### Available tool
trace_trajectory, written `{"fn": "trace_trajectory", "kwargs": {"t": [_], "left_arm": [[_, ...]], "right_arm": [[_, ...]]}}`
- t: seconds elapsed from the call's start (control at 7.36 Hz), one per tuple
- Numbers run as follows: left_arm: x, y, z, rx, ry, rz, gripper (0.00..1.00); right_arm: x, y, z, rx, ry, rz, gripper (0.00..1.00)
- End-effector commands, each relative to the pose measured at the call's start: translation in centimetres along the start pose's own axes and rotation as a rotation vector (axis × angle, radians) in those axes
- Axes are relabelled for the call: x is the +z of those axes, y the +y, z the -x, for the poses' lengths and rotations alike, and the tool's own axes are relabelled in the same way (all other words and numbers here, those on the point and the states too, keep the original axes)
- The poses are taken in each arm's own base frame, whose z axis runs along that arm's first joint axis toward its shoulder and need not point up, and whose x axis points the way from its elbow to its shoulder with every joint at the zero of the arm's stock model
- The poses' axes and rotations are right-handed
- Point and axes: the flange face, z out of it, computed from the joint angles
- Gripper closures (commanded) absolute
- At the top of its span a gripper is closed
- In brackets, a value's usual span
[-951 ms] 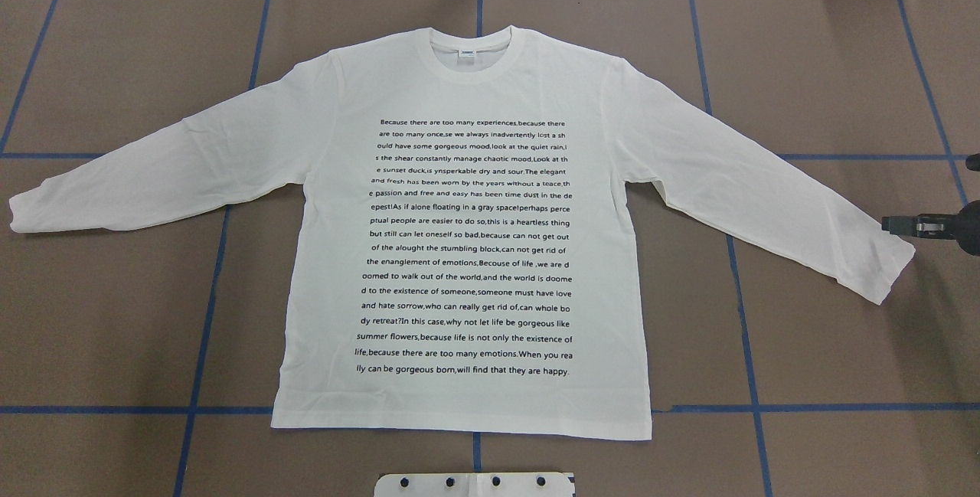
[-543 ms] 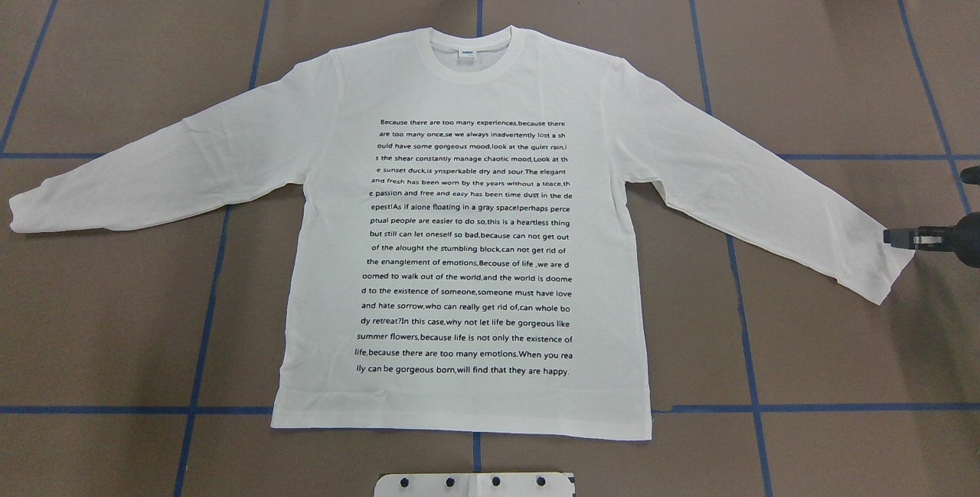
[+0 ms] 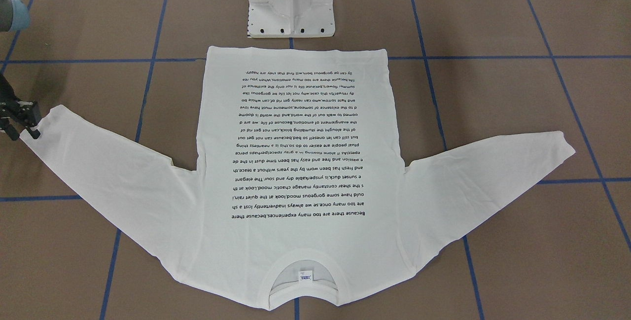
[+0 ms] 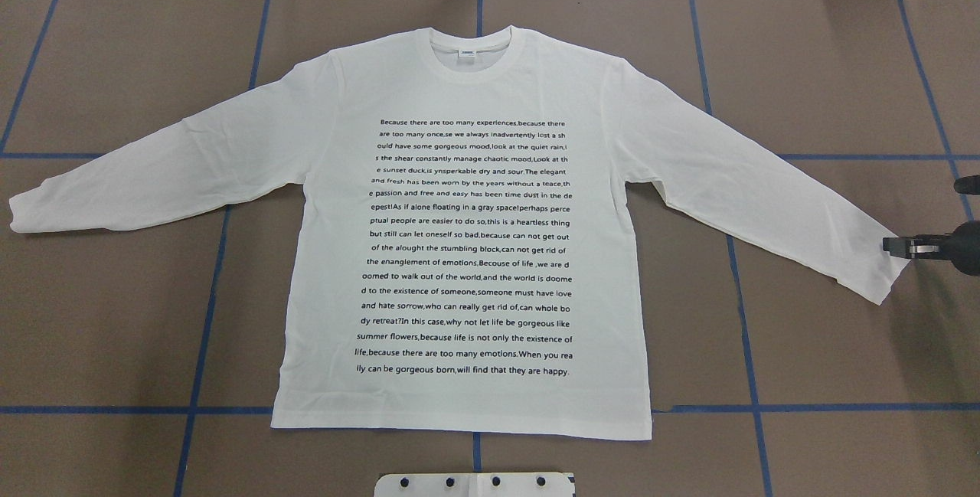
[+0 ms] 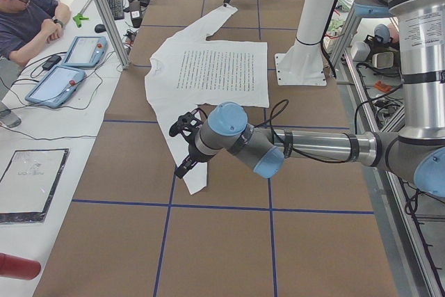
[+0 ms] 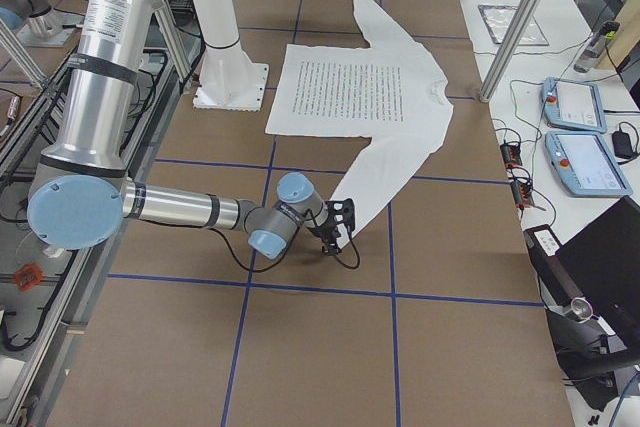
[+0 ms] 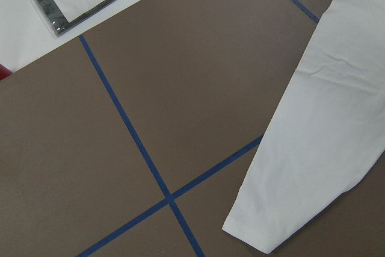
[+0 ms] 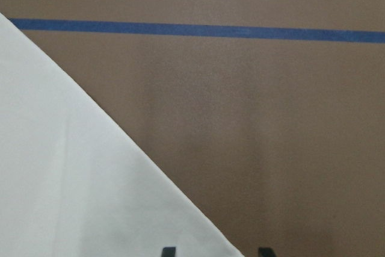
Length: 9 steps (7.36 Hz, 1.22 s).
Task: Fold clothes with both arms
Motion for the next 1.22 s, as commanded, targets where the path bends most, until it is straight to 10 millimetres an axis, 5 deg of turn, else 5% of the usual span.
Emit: {"fn": "trace_trajectory", "kwargs": {"t": [0.0, 0.14, 0.41, 0.82, 0.95, 1.09], "left_arm": [[0.0, 0.0, 0.0, -0.001, -0.001, 0.0, 0.0], [0.0, 0.0, 0.0, -0.001, 0.001, -0.001, 0.0], [0.0, 0.1, 0.0, -0.002, 0.001, 0.0, 0.0], [-0.3, 0.0, 0.0, -0.002, -0.003, -0.006, 0.0], [-0.4, 0.0, 0.1, -0.003, -0.004, -0.007, 0.0], [-0.4, -0.1, 0.1, -0.003, -0.004, -0.007, 0.0]], "right_arm": [[0.2, 0.1, 0.0, -0.004, 0.003, 0.001, 0.5], [0.1, 0.2, 0.0, -0.003, 0.004, 0.001, 0.54], [0.1, 0.2, 0.0, -0.003, 0.004, 0.001, 1.0], [-0.4, -0.6, 1.3, -0.007, -0.021, -0.003, 1.0], [-1.8, -2.8, 3.0, 0.013, -0.034, -0.002, 1.0], [-4.3, -8.8, 6.5, 0.069, -0.02, -0.014, 1.0]]}}
